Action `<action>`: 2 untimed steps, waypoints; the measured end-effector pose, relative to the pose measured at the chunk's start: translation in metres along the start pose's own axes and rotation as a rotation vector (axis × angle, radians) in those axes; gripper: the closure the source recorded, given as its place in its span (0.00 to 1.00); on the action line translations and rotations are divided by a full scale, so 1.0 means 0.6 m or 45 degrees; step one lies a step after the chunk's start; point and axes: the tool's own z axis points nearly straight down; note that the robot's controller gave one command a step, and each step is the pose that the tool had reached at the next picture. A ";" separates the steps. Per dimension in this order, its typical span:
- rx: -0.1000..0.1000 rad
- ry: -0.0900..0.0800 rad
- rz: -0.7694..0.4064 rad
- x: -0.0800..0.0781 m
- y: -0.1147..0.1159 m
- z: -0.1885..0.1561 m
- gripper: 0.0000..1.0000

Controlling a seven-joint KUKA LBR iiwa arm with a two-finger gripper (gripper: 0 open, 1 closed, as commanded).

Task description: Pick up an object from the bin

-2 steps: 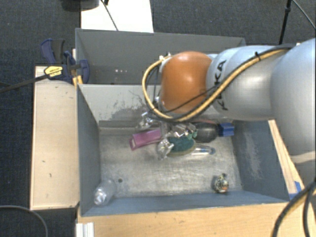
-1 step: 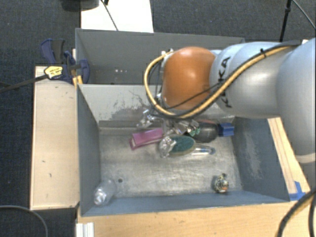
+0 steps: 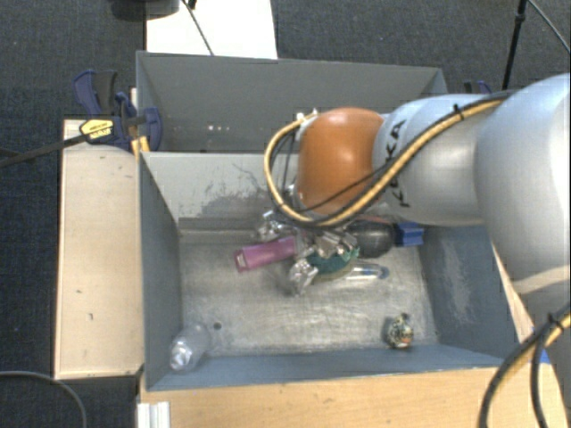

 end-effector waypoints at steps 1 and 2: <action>0.000 0.001 0.005 -0.003 0.000 -0.003 0.00; 0.002 -0.010 0.009 -0.007 -0.001 -0.008 1.00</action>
Offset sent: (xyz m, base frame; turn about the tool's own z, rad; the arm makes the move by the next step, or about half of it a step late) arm 0.0000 0.0000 0.0000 0.0000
